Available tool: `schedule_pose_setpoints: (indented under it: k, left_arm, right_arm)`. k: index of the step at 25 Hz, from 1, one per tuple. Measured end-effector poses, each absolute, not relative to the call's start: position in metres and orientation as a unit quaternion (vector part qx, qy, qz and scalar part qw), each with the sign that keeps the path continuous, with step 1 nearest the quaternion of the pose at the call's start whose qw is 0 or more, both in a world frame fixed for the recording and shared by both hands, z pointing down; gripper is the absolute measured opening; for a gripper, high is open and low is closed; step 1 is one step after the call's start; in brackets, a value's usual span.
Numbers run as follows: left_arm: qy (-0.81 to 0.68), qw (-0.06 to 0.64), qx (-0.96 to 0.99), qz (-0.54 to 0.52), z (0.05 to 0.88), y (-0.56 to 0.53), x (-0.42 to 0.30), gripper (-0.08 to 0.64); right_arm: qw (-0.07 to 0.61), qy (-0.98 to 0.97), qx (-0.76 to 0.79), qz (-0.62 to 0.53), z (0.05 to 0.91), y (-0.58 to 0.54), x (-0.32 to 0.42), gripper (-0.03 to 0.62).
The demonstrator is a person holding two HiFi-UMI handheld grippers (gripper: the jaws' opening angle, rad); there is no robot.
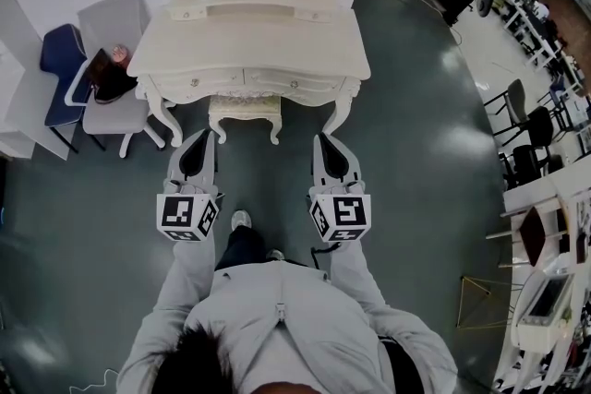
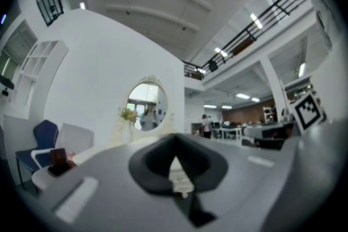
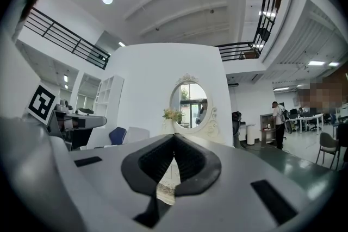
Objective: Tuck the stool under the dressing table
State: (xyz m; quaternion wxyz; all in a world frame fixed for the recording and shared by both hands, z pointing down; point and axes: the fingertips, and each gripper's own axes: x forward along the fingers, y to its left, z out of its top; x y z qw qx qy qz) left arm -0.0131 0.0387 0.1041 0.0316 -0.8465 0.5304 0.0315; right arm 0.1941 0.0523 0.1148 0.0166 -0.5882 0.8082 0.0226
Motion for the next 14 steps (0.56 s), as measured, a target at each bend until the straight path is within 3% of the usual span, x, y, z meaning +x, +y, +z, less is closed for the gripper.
schedule_pose_setpoints:
  k: [14]
  left_arm:
    - [0.532, 0.045, -0.844, 0.041, 0.0988, 0.0391, -0.0128, 0.005]
  right_arm:
    - [0.025, 0.809, -0.586, 0.035, 0.1054, 0.0485, 0.1896, 0.0]
